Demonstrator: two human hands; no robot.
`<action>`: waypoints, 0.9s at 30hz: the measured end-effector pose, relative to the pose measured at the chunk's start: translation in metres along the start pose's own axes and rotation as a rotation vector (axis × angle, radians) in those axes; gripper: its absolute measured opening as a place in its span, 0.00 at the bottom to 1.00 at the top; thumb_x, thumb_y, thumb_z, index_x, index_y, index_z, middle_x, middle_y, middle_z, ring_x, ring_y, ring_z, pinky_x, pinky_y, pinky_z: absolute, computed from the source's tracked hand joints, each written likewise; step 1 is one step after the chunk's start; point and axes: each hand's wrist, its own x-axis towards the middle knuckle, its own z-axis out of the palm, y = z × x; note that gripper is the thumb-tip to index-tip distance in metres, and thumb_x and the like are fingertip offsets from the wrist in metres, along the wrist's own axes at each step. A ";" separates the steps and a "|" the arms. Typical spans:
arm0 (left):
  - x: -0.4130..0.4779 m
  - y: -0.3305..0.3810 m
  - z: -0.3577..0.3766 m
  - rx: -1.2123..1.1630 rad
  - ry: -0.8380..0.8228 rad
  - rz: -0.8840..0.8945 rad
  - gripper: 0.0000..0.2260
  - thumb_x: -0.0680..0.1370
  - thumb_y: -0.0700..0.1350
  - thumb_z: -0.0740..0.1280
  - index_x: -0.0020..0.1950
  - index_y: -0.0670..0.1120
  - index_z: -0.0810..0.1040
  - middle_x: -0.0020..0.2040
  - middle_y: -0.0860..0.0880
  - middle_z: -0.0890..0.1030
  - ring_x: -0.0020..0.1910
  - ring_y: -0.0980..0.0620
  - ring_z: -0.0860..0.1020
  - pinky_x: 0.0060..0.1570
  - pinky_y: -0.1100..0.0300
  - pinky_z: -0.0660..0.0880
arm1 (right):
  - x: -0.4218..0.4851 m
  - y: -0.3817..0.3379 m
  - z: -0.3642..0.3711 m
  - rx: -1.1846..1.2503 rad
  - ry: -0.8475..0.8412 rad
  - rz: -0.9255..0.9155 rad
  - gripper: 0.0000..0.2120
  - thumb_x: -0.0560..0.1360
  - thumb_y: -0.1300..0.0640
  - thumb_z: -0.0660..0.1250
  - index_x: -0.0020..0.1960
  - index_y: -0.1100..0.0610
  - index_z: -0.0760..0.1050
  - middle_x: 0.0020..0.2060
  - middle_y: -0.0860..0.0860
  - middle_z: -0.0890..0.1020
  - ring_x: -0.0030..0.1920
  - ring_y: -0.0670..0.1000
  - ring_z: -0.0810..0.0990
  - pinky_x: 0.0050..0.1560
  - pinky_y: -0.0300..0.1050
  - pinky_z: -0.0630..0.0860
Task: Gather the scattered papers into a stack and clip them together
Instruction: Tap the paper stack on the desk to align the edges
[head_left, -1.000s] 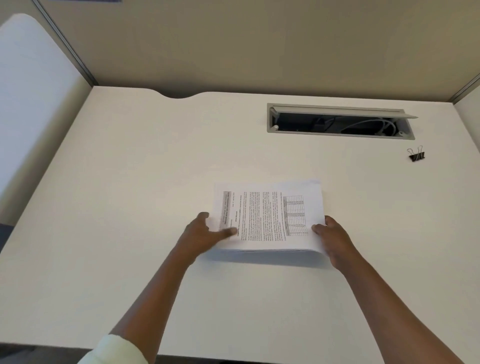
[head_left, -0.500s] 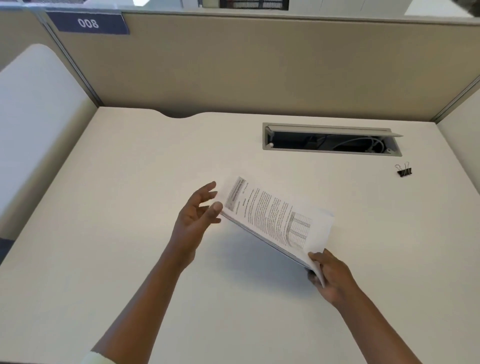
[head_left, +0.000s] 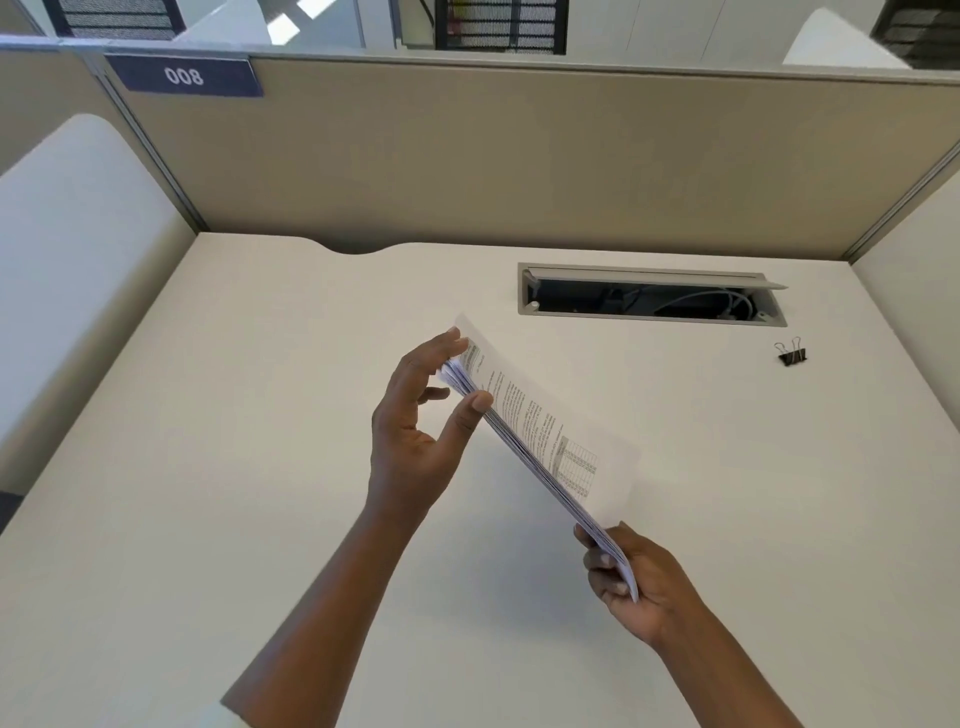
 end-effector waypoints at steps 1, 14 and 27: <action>-0.001 0.001 0.001 -0.002 0.014 -0.011 0.24 0.79 0.54 0.69 0.70 0.42 0.75 0.70 0.47 0.79 0.70 0.45 0.76 0.55 0.48 0.81 | -0.001 0.000 -0.001 0.001 0.009 -0.012 0.49 0.34 0.63 0.87 0.52 0.60 0.71 0.41 0.57 0.74 0.23 0.46 0.71 0.15 0.36 0.60; -0.030 0.016 0.033 -0.123 0.250 -0.523 0.06 0.84 0.45 0.66 0.56 0.47 0.82 0.45 0.56 0.88 0.44 0.55 0.85 0.40 0.61 0.79 | -0.011 0.018 0.011 -0.183 0.283 -0.266 0.13 0.81 0.64 0.62 0.62 0.52 0.77 0.52 0.50 0.85 0.47 0.52 0.80 0.32 0.40 0.77; 0.021 -0.005 0.001 -0.126 -0.034 -0.526 0.13 0.83 0.37 0.64 0.49 0.50 0.86 0.43 0.50 0.88 0.43 0.50 0.85 0.47 0.50 0.81 | 0.008 -0.059 0.028 -1.054 0.591 -0.772 0.42 0.74 0.41 0.73 0.81 0.55 0.59 0.76 0.53 0.71 0.74 0.53 0.72 0.73 0.50 0.67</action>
